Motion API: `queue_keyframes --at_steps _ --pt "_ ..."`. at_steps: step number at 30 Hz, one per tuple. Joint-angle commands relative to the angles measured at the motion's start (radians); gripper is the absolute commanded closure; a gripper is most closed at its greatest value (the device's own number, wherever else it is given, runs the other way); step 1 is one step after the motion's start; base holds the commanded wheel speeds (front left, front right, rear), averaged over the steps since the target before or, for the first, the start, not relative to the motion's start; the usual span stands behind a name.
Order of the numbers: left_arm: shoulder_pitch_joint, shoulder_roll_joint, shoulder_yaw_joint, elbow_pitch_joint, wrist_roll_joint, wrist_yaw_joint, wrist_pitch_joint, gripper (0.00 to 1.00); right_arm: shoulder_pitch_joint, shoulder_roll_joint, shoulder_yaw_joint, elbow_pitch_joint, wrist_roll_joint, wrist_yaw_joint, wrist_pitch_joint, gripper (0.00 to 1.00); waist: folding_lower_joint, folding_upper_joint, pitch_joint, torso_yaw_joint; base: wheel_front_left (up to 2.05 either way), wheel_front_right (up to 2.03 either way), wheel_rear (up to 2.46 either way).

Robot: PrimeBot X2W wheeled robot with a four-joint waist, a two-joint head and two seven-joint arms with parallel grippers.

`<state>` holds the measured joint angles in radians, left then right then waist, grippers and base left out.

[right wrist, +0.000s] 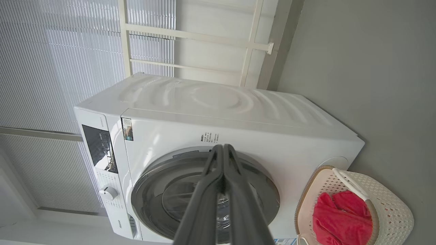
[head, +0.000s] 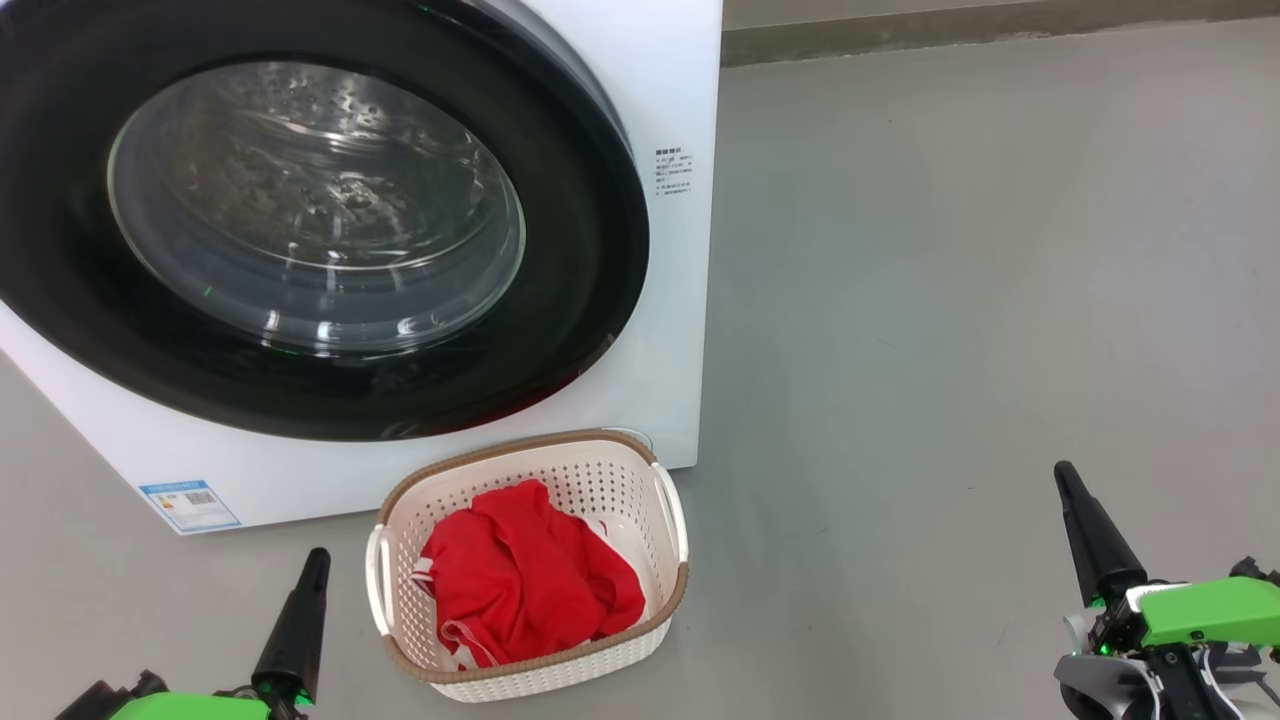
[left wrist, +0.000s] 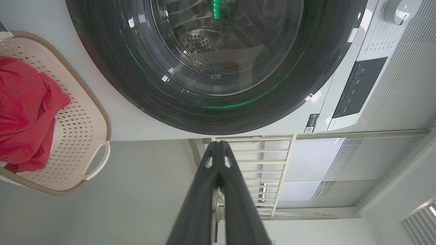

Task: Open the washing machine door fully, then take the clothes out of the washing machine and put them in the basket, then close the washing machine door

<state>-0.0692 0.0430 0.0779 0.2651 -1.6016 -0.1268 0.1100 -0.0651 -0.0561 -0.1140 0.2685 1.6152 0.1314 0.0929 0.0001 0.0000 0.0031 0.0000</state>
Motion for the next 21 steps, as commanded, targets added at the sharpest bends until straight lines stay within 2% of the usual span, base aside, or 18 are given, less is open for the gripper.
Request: queue_keyframes --at_steps 1,21 --pt "-0.039 0.007 0.036 -0.02 -0.007 -0.004 0.004 1.0 -0.041 -0.007 0.018 -0.025 0.008 -0.001 0.006 1.0 -0.0001 0.0 0.0 0.0 0.0 0.0 0.0" --pt "-0.039 0.007 0.036 -0.02 -0.007 -0.004 0.003 1.0 -0.042 -0.004 0.013 -0.024 0.004 -0.001 0.01 1.0 -0.0001 0.0 0.0 0.0 0.0 0.0 0.0"
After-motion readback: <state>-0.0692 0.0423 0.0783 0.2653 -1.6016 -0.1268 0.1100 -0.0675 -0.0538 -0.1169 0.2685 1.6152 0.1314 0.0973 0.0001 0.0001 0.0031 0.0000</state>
